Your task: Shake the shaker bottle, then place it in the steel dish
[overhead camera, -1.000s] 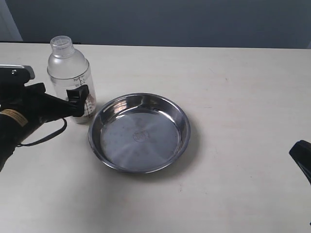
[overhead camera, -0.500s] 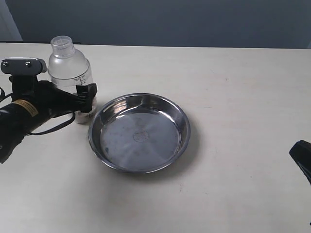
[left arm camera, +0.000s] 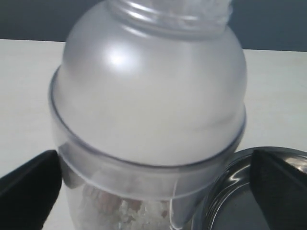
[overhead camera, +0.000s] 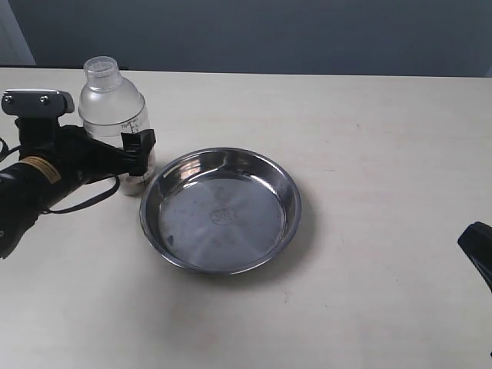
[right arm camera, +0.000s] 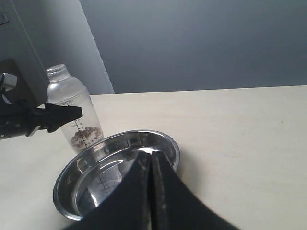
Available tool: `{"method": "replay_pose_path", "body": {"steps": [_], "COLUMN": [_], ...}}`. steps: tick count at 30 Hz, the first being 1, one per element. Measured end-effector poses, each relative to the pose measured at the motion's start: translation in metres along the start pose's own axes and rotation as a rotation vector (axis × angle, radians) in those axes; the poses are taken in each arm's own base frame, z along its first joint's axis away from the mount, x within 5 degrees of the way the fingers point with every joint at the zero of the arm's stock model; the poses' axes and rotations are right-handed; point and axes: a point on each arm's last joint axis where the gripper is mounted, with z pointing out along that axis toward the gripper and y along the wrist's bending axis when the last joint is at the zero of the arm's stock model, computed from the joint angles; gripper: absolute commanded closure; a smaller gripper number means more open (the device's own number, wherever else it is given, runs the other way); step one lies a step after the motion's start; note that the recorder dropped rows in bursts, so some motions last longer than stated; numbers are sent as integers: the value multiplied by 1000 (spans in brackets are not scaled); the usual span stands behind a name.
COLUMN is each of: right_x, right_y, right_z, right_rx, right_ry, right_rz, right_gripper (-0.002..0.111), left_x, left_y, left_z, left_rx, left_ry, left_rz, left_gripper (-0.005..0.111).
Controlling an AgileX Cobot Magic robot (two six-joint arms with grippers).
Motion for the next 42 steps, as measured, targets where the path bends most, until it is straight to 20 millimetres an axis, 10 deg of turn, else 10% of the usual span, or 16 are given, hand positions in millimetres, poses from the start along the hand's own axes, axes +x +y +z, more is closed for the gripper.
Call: {"method": "replay_pose_path", "body": {"steps": [22,42], "right_x": [0,-2], "right_y": [0,-3], "right_z": [0,0], "right_rx": [0,28], "right_ry": [0,-25], "right_rz": [0,1], "right_gripper": [109,109], "left_x": [0,28], "left_y": [0,10], "left_z": [1,41], "left_rx": [-8,-77], "left_ry": [9,87], "left_rz": [-4,-41], "left_gripper": [1,6]}}
